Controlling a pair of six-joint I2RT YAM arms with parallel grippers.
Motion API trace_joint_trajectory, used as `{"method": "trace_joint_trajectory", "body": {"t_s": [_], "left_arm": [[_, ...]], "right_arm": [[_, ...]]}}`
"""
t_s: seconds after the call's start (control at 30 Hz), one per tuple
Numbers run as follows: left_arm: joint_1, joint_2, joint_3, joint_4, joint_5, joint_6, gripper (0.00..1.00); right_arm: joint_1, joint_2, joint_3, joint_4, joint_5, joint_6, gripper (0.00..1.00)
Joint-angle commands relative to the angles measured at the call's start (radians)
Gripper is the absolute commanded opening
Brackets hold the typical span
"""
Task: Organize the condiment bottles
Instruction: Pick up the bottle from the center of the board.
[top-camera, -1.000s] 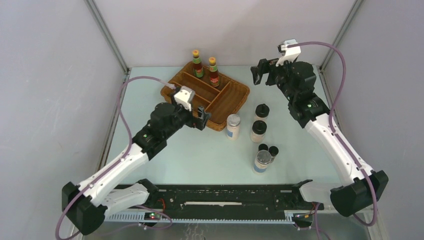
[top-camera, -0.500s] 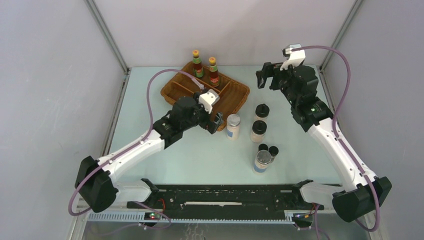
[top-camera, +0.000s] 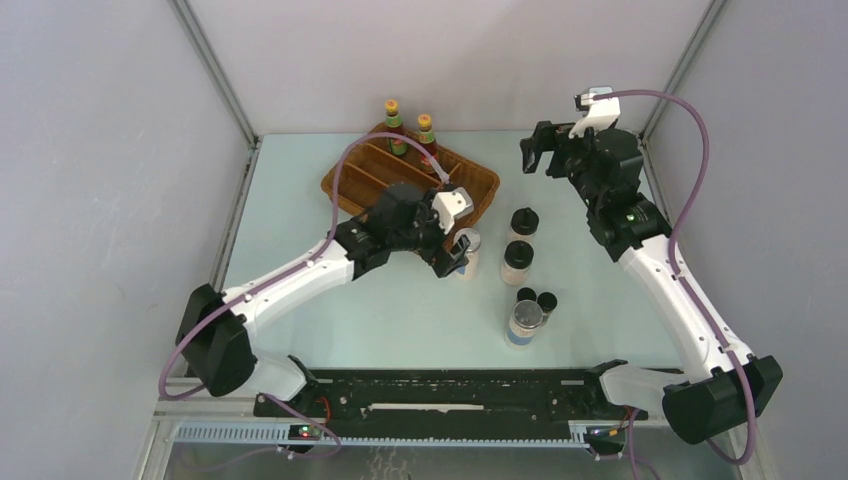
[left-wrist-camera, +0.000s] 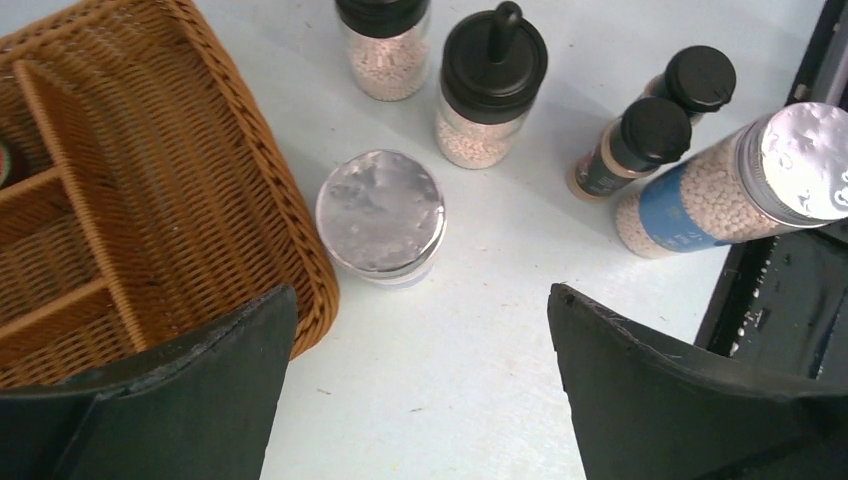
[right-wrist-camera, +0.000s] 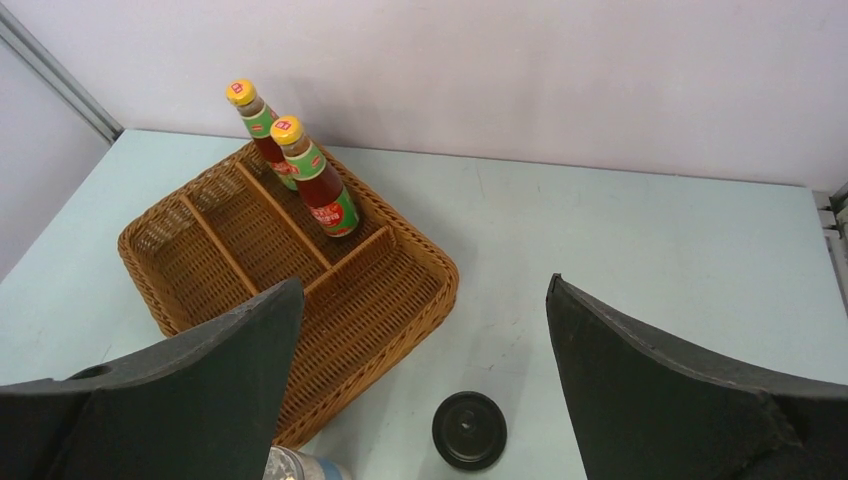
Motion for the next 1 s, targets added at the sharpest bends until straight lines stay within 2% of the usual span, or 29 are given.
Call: {"method": "trace_joint_trajectory", "body": {"t_s": [0.0, 0.23, 0.63, 0.97], "left_arm": [[-0.025, 0.040, 0.086, -0.031, 0.063, 0.038, 1.00], [-0.029, 0.106, 0.127, -0.016, 0.071, 0.042, 1.00], [-0.029, 0.152, 0.133, 0.062, -0.014, 0.067, 1.00], [-0.002, 0.230, 0.188, 0.080, 0.005, 0.062, 1.00]], "right_arm": [[-0.012, -0.029, 0.002, 0.009, -0.012, 0.016, 1.00], [-0.021, -0.038, 0.002, 0.011, -0.025, 0.015, 1.00], [-0.039, -0.046, -0.013, 0.023, -0.057, 0.011, 1.00], [-0.061, -0.030, -0.013, 0.031, -0.082, 0.014, 1.00]]}}
